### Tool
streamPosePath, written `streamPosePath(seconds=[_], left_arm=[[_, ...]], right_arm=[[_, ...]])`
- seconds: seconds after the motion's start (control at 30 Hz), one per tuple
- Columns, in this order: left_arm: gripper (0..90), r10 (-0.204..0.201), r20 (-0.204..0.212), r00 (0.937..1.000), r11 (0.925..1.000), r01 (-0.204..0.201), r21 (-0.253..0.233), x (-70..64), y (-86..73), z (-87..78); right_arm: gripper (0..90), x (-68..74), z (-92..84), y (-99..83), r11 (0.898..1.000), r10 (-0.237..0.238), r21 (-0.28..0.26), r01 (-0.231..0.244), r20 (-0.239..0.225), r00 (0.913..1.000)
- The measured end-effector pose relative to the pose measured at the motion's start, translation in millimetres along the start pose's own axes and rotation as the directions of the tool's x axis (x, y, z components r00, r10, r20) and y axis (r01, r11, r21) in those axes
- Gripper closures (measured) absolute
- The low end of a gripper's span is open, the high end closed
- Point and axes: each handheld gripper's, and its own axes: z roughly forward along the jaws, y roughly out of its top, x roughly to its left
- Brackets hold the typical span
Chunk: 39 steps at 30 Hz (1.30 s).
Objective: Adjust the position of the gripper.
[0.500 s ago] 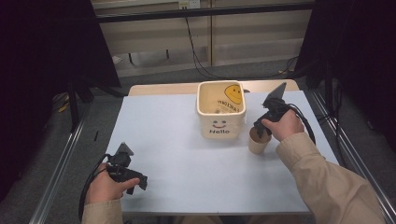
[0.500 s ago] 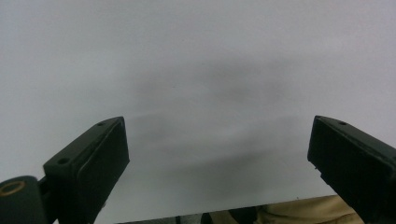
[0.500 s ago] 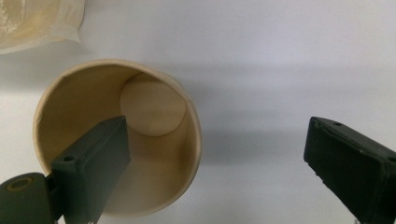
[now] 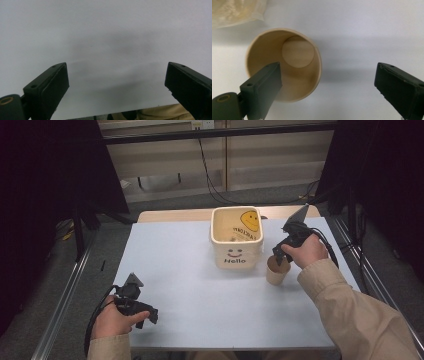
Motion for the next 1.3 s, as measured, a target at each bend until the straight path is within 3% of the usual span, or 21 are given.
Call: streamPosePath(seconds=[0.1, 0.43, 0.73, 1.3], left_arm=[[5.1, -0.004, 0.004, 1.0000, 1.0000, 0.004, 0.000, -0.1, 0.3, -0.4], [5.1, 0.007, -0.002, 1.0000, 0.9999, -0.007, -0.009, -3.6, 1.6, 0.9], [5.1, 0.014, 0.004, 0.9999, 0.9999, -0.014, -0.008, -4.3, 2.8, -0.1], [5.1, 0.025, 0.005, 0.9997, 0.9997, -0.025, -0.005, -3.1, 3.6, -1.4]], right_arm=[[7.3, -0.2, -6.9, 0.5, 1.000, -0.007, -0.008, 0.007, 0.014, 0.9999], [7.2, 1.1, -33.3, 3.2, 1.000, -0.002, -0.014, 0.002, -0.011, 0.9999], [7.0, 2.6, -64.7, 7.3, 0.999, -0.008, -0.031, 0.008, 0.018, 0.9998], [7.2, 7.8, -84.5, 11.4, 0.999, -0.001, -0.032, 0.001, 0.006, 1.0000]])
